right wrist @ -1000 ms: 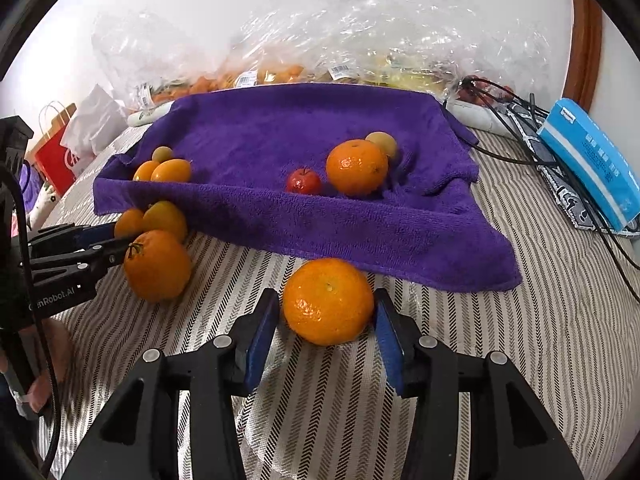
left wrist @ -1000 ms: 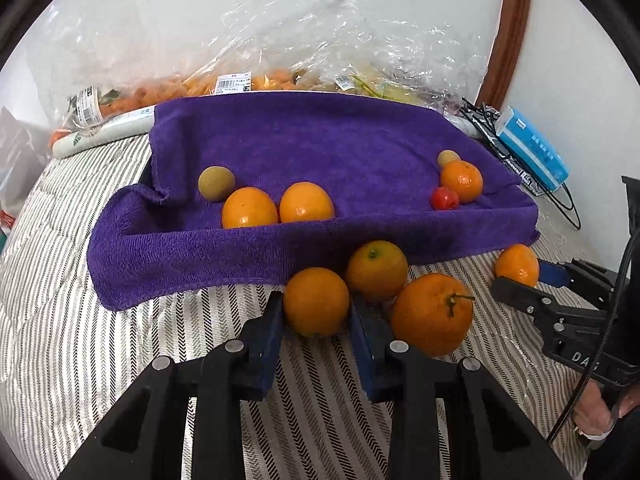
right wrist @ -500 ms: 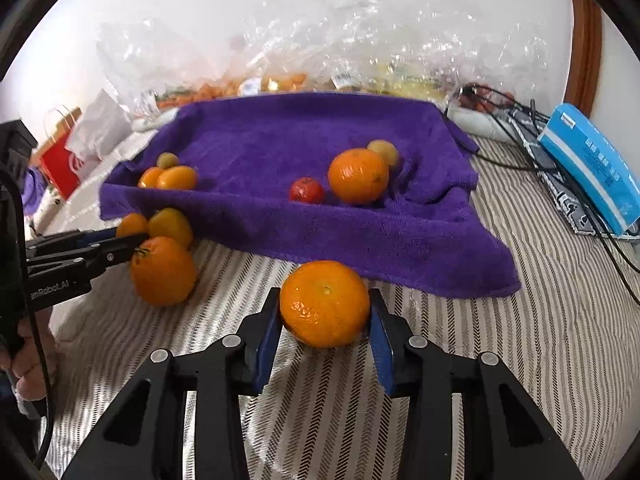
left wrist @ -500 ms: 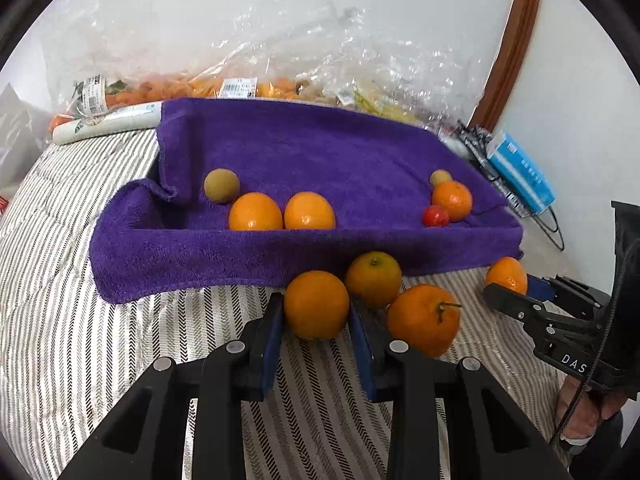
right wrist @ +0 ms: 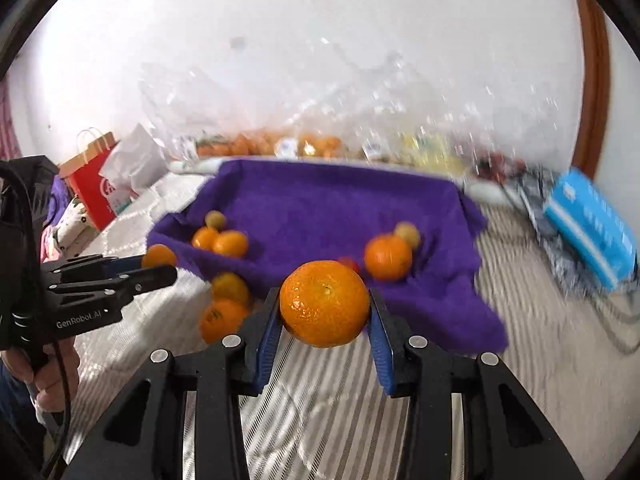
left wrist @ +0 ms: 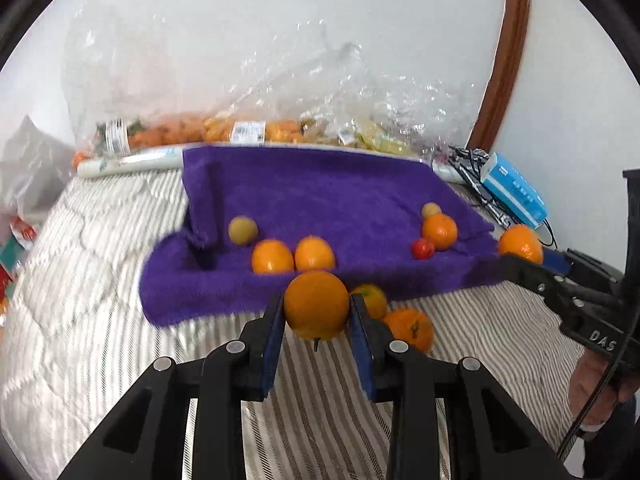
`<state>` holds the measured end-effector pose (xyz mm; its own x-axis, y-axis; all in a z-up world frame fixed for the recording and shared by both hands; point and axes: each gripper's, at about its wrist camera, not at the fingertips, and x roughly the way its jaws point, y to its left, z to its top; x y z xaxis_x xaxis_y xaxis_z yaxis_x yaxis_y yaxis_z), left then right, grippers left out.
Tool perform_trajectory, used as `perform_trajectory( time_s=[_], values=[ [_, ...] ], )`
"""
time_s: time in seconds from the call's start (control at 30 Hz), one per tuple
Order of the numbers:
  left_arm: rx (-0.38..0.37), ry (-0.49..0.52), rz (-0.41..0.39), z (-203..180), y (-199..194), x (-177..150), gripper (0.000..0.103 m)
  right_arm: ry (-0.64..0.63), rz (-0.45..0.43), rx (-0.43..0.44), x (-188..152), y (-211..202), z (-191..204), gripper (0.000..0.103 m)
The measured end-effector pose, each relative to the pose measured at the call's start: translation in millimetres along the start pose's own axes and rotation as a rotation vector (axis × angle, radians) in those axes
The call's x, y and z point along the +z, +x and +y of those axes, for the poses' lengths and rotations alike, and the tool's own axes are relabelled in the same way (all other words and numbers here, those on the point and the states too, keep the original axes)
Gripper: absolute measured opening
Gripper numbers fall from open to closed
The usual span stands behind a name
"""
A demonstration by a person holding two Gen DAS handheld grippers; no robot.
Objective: Organize fruits
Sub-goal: 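Lift and carry both oranges over the purple towel, then lower both held oranges onto the towel beside the other fruit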
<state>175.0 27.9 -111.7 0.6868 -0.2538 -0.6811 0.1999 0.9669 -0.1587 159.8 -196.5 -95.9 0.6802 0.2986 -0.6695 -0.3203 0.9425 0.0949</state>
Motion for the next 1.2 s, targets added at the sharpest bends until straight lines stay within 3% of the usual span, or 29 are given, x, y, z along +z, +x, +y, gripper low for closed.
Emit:
perform_trajectory(
  time_s=[0.17, 0.57, 0.73, 0.87, 1.2],
  values=[
    [-0.011, -0.046, -0.042, 2, 1, 23, 0.03, 0.04, -0.036, 0.05, 25, -8, -5, 0.041],
    [0.068, -0.024, -0.118, 3, 35, 79, 0.03, 0.088, -0.129, -0.028, 78, 18, -20, 0.041],
    [0.084, -0.026, -0.128, 13, 57, 70, 0.03, 0.124, -0.095, -0.045, 70, 47, -38, 0.041],
    [0.083, -0.057, -0.071, 25, 74, 61, 0.03, 0.127, -0.04, -0.063, 61, 64, -47, 0.041],
    [0.062, -0.123, -0.039, 39, 88, 54, 0.03, 0.125, -0.042, -0.09, 52, 76, -55, 0.041]
  ],
)
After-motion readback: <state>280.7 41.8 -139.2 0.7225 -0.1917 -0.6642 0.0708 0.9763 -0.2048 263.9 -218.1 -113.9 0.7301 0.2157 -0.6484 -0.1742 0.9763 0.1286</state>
